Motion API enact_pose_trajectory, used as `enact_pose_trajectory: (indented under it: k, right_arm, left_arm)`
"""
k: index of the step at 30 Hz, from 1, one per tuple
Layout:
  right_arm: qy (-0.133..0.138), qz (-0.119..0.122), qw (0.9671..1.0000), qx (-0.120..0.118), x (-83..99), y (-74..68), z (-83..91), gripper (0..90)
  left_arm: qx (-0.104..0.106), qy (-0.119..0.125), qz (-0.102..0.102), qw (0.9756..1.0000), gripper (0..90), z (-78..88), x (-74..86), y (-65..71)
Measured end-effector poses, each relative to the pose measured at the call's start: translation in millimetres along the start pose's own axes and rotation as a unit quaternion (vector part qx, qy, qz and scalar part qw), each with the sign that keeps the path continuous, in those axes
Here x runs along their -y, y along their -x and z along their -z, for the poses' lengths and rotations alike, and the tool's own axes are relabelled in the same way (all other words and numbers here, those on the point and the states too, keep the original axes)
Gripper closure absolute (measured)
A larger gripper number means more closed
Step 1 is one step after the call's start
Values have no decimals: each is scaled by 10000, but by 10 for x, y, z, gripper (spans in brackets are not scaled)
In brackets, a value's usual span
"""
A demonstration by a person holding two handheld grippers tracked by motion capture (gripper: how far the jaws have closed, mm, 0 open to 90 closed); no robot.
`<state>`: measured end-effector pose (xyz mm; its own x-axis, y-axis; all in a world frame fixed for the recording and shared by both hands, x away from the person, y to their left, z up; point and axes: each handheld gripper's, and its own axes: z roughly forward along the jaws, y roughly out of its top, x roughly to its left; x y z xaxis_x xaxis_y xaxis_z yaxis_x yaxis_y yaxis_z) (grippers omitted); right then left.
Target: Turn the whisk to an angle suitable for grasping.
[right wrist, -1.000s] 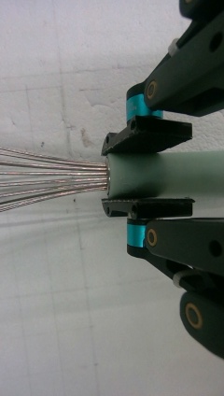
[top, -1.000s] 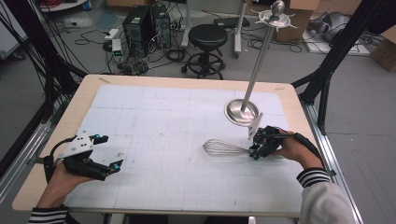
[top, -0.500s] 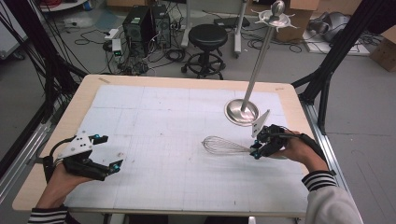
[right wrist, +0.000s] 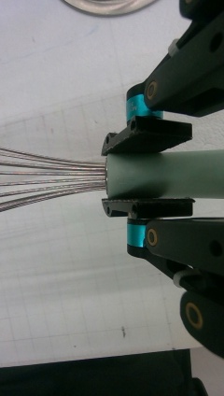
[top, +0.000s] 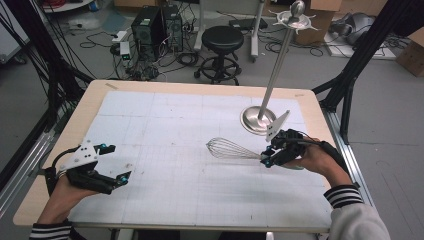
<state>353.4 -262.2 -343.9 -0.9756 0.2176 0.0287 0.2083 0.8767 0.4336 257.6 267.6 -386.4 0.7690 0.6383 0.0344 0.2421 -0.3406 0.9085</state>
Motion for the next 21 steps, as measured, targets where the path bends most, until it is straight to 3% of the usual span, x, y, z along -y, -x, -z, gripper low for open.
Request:
enact_pose_trajectory:
  k: [8,15,21]
  right_arm:
    - [169,79,9998,-115,-191,-99,14,695]
    - [174,131,9995,-215,-440,-217,-105,694]
    - [369,272,9987,-206,-590,-296,-236,695]
  left_arm:
    - [25,6,-27,10000,17,-1,-11,13]
    - [24,52,-39,10000,17,22,-27,19]
    - [24,66,-40,10000,17,30,-29,18]
